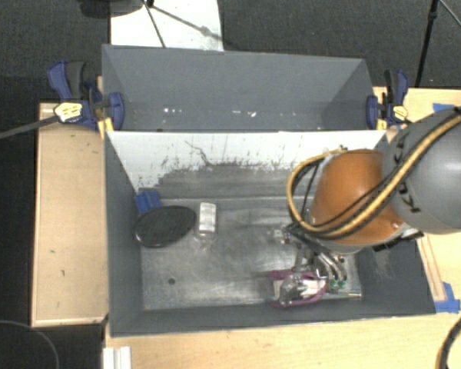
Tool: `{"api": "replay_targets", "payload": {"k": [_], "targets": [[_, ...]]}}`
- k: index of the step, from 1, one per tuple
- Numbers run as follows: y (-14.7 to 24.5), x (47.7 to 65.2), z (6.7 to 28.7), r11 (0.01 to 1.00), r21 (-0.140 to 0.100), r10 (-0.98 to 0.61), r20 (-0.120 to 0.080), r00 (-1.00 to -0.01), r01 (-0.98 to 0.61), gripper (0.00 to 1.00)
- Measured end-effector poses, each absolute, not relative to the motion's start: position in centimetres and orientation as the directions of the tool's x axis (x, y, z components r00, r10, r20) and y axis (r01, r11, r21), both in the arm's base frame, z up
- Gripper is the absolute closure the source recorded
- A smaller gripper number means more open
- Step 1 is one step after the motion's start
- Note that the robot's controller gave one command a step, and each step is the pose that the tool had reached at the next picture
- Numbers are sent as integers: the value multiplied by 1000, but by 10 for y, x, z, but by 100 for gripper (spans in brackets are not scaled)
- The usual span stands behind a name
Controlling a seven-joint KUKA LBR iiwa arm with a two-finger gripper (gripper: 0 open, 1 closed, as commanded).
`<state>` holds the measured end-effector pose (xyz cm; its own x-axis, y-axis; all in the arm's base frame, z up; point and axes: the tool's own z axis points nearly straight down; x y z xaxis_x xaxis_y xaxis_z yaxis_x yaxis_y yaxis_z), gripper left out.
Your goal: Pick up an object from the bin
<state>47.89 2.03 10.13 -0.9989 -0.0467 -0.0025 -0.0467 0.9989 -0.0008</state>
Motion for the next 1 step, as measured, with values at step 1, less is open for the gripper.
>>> {"api": "replay_targets", "payload": {"k": [1], "targets": [[9,483,109,1000,1,30,-6,-1000,30,0]]}}
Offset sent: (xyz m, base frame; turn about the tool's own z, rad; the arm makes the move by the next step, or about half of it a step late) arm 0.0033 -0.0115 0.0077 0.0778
